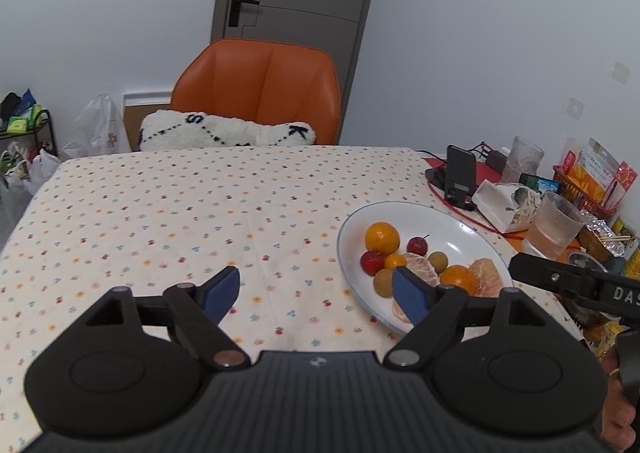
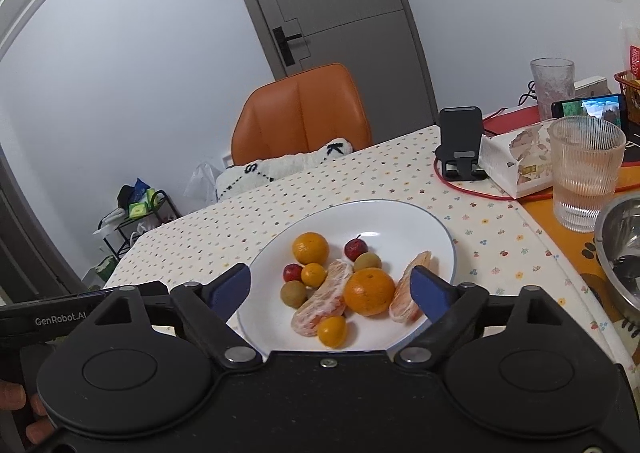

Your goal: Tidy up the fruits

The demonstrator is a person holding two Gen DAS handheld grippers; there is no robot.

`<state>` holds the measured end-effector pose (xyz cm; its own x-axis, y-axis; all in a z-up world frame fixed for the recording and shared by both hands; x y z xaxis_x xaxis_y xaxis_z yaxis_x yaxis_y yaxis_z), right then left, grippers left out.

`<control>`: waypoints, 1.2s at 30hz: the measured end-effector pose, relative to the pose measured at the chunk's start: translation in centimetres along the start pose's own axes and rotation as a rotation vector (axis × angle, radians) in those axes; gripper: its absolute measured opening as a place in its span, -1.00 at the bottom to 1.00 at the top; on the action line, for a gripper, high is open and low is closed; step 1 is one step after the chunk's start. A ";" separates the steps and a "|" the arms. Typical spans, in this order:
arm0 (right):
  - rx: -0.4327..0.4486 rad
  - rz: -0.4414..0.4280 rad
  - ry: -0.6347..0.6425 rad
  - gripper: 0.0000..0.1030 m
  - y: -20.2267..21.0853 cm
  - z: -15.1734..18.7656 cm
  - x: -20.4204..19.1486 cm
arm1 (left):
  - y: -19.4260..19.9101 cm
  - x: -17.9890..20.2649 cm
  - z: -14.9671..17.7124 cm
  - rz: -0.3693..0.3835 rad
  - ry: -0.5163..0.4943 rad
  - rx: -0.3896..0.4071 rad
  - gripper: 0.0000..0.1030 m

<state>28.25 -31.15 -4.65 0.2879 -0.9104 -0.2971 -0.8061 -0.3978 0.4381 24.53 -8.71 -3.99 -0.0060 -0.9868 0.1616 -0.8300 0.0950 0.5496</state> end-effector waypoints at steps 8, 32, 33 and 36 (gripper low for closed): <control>-0.011 -0.041 0.035 1.00 1.2 0.1 -2.0 | 2.2 -1.4 0.0 -0.081 -0.001 -0.002 0.77; -0.048 -0.085 0.111 1.00 4.8 2.2 -5.4 | 8.4 -3.2 2.1 -0.104 -0.020 0.024 1.00; -0.051 -0.087 0.117 1.00 5.0 2.3 -5.6 | 8.7 -3.4 2.2 -0.107 -0.017 0.026 1.00; -0.050 -0.088 0.136 1.00 5.6 2.7 -6.2 | 9.4 -3.9 2.5 -0.109 -0.006 0.029 1.00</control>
<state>20.55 -27.41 -2.60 0.4266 -0.8773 -0.2201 -0.7488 -0.4790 0.4580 15.31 -4.30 -1.50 0.0820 -0.9918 0.0977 -0.8415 -0.0164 0.5399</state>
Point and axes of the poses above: each gripper's, at about its wrist camera, not at the fingertips, and y roughly against the way its jaws point, x to its right, z to its underside, the point moved 8 cm from there along -y, roughly the way its jaws point, and after that the axes turned 1 degree about x, right-handed, at the moved point
